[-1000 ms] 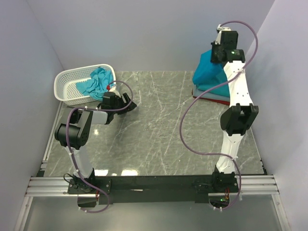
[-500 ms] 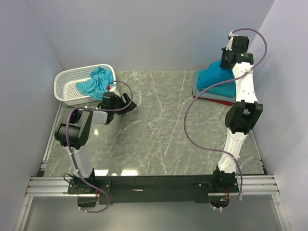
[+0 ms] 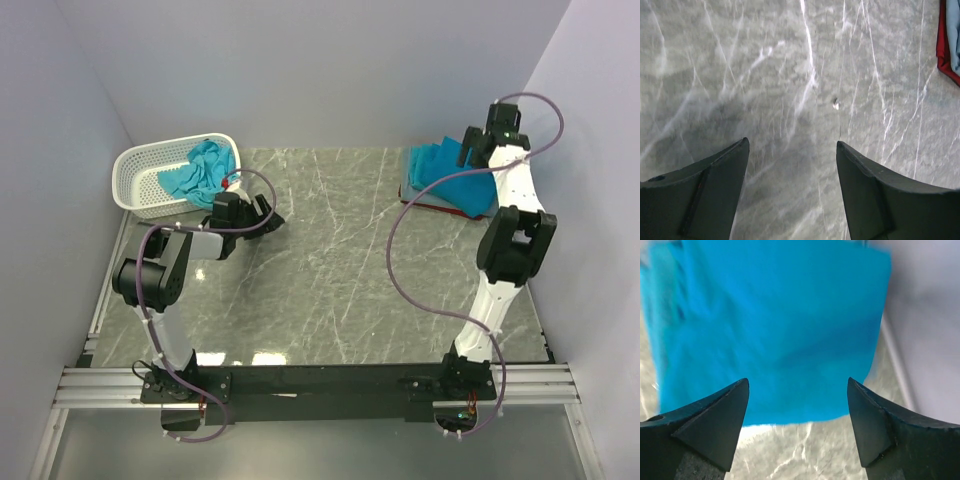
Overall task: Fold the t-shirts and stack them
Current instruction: Reset both grippers
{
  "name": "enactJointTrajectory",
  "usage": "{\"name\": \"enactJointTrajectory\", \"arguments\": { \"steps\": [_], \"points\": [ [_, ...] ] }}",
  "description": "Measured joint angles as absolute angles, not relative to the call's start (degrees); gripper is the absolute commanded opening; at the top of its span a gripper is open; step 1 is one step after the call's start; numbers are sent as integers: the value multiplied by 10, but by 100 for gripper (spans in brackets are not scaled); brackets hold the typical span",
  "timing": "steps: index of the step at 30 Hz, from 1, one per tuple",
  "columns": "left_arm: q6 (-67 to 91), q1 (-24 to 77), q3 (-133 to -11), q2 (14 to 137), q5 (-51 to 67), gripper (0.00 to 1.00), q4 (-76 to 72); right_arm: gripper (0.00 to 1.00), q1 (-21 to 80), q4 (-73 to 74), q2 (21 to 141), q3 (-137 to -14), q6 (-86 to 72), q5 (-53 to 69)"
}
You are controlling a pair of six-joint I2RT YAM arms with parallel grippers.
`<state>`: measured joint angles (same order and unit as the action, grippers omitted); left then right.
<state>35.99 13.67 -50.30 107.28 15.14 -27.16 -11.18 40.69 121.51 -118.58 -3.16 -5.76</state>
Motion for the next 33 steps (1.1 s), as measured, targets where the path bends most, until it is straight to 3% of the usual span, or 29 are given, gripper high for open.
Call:
{"name": "enactJointTrajectory", "arguments": {
  "steps": [11,23,33],
  "points": [
    [358,166,-447,988,136,77,-237,85,-89,252,935,-829,-104,-84],
    [360,219,-341,735,39,77,-173,85,55,150,630,-488,-175,-96],
    [374,276,-315,508,-60,79,-44,85,163,133,459,-357,-221,-81]
  ]
}}
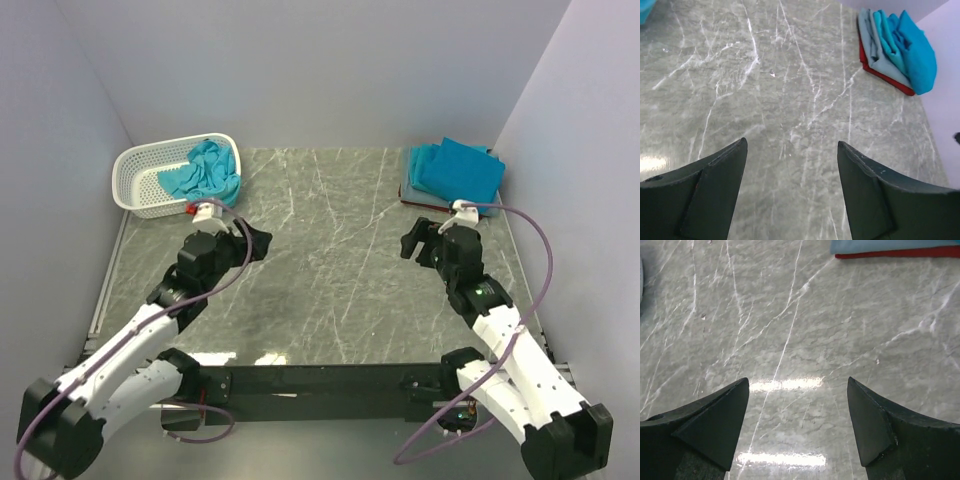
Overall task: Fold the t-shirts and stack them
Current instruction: Reset both grippers
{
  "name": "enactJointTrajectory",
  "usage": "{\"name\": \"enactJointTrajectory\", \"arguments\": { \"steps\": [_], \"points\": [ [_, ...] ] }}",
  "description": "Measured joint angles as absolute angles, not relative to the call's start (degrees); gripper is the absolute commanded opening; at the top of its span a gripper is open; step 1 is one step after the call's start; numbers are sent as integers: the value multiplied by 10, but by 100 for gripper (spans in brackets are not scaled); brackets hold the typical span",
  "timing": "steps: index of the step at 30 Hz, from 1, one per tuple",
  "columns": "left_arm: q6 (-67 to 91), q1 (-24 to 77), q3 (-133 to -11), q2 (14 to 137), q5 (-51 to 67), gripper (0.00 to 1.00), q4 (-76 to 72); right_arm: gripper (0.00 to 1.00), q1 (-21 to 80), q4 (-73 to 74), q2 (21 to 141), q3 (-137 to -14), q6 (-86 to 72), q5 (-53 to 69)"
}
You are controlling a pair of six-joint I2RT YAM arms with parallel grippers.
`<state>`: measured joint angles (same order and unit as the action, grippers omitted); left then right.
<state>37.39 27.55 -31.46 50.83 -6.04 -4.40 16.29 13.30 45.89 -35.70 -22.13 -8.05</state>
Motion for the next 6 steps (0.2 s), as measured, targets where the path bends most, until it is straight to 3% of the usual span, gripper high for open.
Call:
{"name": "enactJointTrajectory", "arguments": {
  "steps": [6],
  "points": [
    [388,295,-315,432,-117,80,43,86,179,125,437,-333,-231,-81]
  ]
}}
